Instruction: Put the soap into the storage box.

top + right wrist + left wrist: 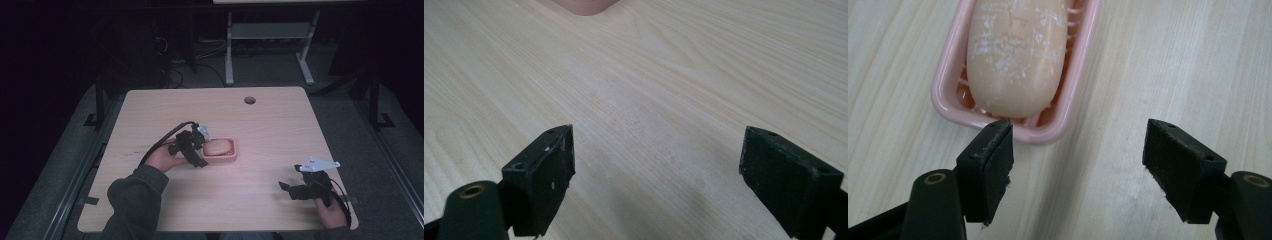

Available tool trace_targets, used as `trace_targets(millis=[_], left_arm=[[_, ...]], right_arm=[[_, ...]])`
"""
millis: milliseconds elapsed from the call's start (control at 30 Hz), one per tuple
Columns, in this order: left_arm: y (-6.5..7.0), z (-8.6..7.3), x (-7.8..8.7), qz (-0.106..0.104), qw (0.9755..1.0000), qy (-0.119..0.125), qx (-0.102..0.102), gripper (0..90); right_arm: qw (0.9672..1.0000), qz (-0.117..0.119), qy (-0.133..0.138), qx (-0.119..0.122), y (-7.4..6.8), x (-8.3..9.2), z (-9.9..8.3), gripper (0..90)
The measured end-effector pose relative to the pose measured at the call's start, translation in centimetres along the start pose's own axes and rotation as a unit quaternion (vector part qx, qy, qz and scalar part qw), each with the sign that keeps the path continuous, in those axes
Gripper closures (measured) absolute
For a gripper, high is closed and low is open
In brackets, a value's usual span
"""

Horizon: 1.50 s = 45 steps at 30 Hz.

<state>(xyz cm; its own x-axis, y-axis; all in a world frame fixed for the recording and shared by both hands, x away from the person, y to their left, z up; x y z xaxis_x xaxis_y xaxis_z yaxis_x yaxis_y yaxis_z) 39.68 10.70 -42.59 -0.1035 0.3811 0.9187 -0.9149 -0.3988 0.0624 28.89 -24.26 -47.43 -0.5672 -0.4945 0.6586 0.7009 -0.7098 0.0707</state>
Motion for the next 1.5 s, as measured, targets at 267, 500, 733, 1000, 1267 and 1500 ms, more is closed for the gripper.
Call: trace_targets(millis=[267, 500, 733, 1000, 1267, 1500], left_arm=[[0.4, -1.3, 0.1, -0.002, 1.0000, 0.004, 0.009, 27.7], [0.8, -2.4, 0.4, -0.001, 0.9999, 0.005, 0.014, 27.2], [1.0, -3.6, 0.6, 0.005, 0.9997, 0.010, 0.020, 26.8], [1.1, -4.9, 0.6, 0.002, 0.9996, 0.006, 0.027, 25.8], [1.5, -5.9, 0.9, 0.003, 0.9995, 0.011, 0.028, 25.9], [1.9, -6.8, 1.2, 0.005, 0.9992, 0.021, 0.033, 25.1]], right_arm=[[1.0000, -0.002, -0.001, 0.001, 0.1, 0.0, 0.0, 14.1], [1.0000, -0.004, -0.003, 0.001, 0.3, 0.0, 0.0, 14.1], [1.0000, -0.007, -0.004, -0.002, 0.3, 0.0, 0.0, 14.1], [1.0000, -0.007, -0.006, -0.001, 0.4, 0.0, -0.1, 14.1], [0.9999, -0.008, -0.009, -0.003, 0.5, 0.0, -0.2, 14.1], [0.9999, -0.009, -0.011, -0.003, 0.5, -0.1, -0.3, 14.1]])
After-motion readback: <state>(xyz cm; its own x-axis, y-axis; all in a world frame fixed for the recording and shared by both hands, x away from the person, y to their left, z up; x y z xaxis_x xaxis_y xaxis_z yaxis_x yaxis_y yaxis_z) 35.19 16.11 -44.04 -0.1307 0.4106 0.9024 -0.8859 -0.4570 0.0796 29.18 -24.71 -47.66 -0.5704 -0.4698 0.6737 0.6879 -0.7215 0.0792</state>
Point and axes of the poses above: each handheld gripper's, and its own axes: x roughly backward along the jaws, z roughly out of its top, y roughly to its right, the point moved 3 cm from there along -x, roughly forward along the jaws, and after that the axes turned 7 degrees about x, right-handed, at the moved point
